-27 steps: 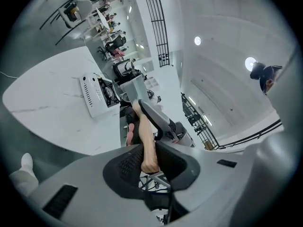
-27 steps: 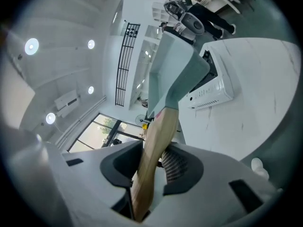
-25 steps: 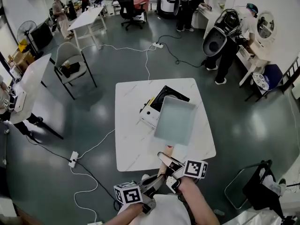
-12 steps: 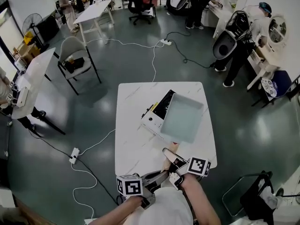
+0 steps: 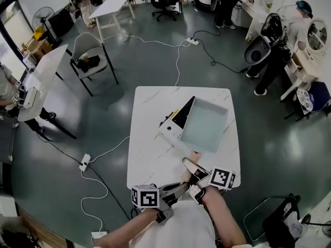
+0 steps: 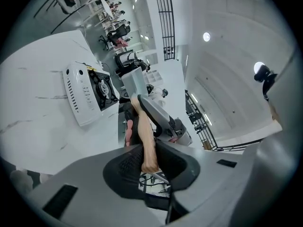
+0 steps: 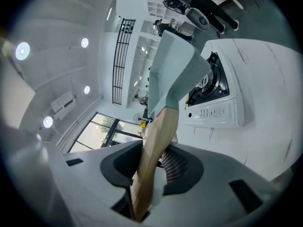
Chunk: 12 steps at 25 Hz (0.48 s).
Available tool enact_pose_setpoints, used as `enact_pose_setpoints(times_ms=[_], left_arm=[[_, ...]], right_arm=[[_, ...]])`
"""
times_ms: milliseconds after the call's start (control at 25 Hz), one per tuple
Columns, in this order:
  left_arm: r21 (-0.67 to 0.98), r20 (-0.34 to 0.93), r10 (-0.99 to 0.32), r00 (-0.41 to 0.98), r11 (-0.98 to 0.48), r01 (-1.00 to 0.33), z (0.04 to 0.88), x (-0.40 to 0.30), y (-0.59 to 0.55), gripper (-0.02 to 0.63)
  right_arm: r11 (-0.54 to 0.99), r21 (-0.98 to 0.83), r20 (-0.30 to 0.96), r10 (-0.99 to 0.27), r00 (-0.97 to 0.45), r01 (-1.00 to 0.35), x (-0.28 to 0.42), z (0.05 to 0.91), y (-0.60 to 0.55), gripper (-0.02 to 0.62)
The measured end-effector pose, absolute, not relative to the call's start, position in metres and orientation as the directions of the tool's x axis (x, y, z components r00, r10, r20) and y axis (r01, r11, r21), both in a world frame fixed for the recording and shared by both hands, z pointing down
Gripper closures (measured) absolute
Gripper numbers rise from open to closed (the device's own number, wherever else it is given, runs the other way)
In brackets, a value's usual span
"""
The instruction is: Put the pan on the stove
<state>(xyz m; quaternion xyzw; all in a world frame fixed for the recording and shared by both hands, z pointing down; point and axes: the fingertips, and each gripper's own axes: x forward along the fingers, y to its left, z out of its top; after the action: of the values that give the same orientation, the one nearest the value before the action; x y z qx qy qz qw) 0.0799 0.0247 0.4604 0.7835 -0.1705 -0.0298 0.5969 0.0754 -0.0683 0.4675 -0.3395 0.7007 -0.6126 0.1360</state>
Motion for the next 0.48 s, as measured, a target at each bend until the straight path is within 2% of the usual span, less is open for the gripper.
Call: enact_pose_setpoints(times_ms=[480], left_arm=[[0.956, 0.165, -0.208, 0.964, -0.206, -0.208, 0.488, 0.069, -0.024, 0.532]], right_arm=[[-0.028, -0.953, 0.248, -0.649, -0.719, -0.303, 0.064, 0.498, -0.119, 0.471]])
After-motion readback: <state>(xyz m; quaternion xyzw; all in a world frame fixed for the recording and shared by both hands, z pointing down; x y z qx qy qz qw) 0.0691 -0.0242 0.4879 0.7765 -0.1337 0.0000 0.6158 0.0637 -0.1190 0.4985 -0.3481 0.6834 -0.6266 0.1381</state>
